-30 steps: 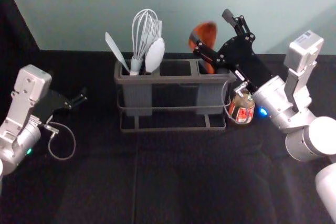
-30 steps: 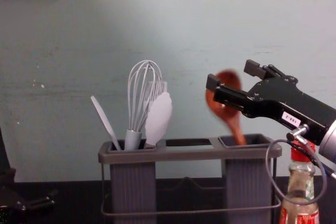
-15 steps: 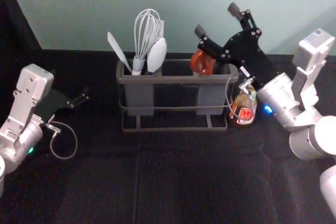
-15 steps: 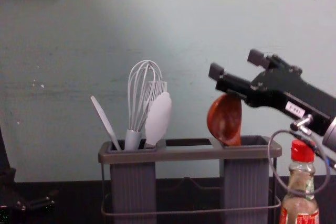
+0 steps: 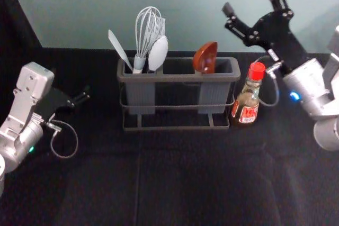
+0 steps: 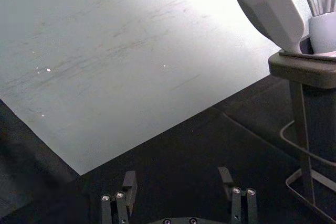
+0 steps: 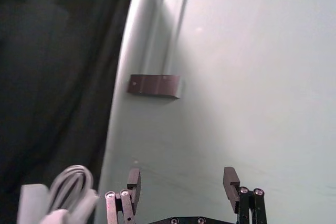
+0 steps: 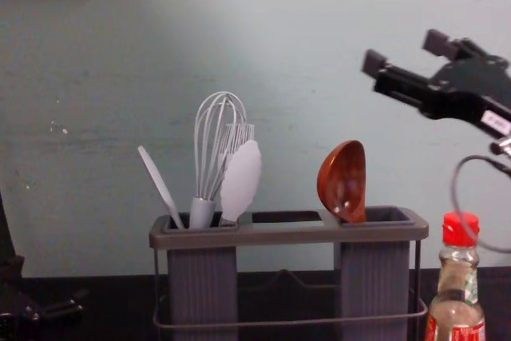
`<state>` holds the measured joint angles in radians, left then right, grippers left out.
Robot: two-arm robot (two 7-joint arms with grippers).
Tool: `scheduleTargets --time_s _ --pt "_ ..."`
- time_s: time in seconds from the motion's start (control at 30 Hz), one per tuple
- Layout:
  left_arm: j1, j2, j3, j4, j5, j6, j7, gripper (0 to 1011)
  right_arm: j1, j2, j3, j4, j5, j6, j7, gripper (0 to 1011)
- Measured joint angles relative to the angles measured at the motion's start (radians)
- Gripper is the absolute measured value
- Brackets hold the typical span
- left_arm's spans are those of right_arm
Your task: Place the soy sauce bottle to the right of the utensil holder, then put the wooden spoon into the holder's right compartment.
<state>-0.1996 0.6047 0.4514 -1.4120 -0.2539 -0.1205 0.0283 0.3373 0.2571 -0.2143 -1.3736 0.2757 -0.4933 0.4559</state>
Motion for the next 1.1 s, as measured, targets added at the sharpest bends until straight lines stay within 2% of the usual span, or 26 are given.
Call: scheduleTargets --time_s 0.23,0.33,0.43,0.47,0.57,0.6,0.63,0.77,0.9,1.1 --pt "0.0 0.0 0.0 0.0 0.0 0.0 0.0 1011 -0.022 0.025 0.059 -0.01 0.0 0.006 -0.033 1002" --pt "0.0 0.0 0.0 0.0 0.0 0.0 0.0 1011 -0.038 0.034 0.087 -0.016 -0.015 0.018 -0.058 1003" --pt "0.0 0.0 0.0 0.0 0.0 0.0 0.0 1011 -0.065 0.045 0.112 -0.037 -0.067 0.085 -0.116 1003" --pt "0.0 0.0 0.0 0.0 0.0 0.0 0.0 1011 -0.065 0.045 0.112 -0.037 -0.067 0.085 -0.116 1003" --pt "0.0 0.0 0.0 0.0 0.0 0.0 0.0 1011 -0.095 0.054 0.132 -0.06 -0.121 0.177 -0.173 1003" --pt "0.0 0.0 0.0 0.0 0.0 0.0 0.0 1011 -0.095 0.054 0.132 -0.06 -0.121 0.177 -0.173 1003" --pt "0.0 0.0 0.0 0.0 0.0 0.0 0.0 1011 -0.107 0.055 0.139 -0.064 -0.137 0.211 -0.193 1003" --pt "0.0 0.0 0.0 0.0 0.0 0.0 0.0 1011 -0.132 0.06 0.153 -0.067 -0.168 0.276 -0.218 1003" --pt "0.0 0.0 0.0 0.0 0.0 0.0 0.0 1011 -0.147 0.064 0.157 -0.057 -0.184 0.305 -0.218 1002" --pt "0.0 0.0 0.0 0.0 0.0 0.0 0.0 1011 -0.167 0.066 0.159 -0.034 -0.203 0.318 -0.22 1003"
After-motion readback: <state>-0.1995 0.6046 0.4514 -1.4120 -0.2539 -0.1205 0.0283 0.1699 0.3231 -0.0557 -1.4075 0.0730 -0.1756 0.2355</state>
